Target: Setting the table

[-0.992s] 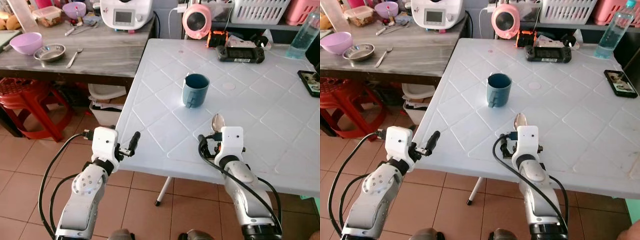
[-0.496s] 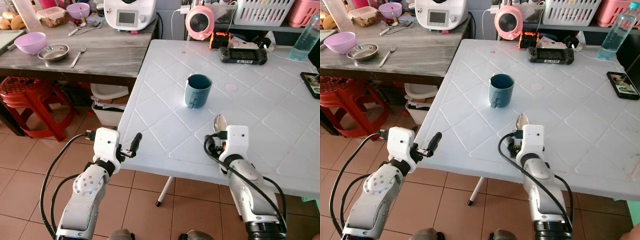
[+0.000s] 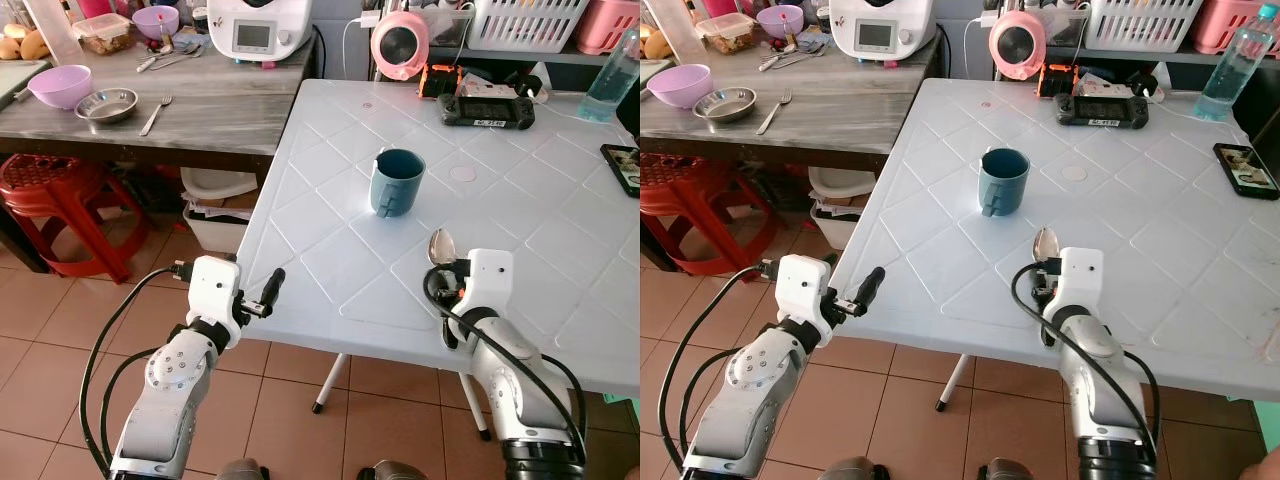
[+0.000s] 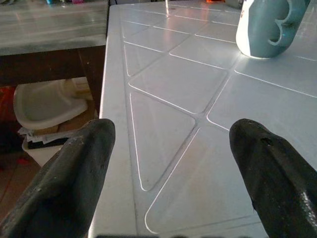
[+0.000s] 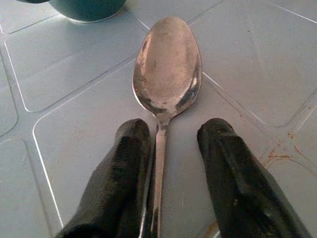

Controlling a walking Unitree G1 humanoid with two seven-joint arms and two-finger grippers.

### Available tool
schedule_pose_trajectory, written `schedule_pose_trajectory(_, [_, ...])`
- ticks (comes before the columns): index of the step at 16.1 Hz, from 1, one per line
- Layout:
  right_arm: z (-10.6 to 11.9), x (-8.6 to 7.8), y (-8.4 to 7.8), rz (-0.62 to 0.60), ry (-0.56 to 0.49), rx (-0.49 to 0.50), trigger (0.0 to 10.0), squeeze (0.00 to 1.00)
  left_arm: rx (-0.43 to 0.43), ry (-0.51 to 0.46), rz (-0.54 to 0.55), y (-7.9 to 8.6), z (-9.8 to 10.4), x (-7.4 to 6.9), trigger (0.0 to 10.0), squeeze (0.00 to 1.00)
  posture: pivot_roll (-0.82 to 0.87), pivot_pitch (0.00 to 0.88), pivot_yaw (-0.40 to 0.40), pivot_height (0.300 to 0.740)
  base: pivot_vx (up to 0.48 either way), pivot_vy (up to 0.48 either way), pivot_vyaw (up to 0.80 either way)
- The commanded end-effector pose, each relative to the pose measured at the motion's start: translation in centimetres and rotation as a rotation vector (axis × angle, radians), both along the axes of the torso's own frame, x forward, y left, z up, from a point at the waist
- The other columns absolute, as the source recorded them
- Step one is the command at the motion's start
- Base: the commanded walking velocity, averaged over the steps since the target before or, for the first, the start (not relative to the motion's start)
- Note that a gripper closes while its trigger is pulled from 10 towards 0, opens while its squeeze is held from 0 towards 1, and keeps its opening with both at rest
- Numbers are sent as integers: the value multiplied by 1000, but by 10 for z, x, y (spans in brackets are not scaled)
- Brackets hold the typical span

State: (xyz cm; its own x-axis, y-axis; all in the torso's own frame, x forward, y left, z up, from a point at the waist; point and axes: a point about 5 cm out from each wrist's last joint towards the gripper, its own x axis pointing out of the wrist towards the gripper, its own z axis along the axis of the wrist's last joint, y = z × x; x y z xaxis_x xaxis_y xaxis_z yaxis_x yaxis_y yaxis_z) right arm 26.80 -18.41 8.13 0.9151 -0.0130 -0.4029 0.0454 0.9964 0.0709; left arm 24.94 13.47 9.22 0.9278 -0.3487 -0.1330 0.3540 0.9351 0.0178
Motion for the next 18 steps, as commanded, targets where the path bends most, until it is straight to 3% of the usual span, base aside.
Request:
schedule_pose_trajectory(1, [-30,-13,3,11,167,40,0,0,17,2,-13,0,1,2,10000,0,-10,30,47,740,0,0,0])
schedule_pose_trajectory(14, [-36,-15,4,54,205,25,0,0,44,28,-41,-1,-3,1,10000,0,-12,20,48,740,0,0,0])
schedule_pose_trajectory(18, [-31,-16,10,20,161,61,0,0,35,21,46,6,-2,5,10000,0,-14,17,43,740,0,0,0])
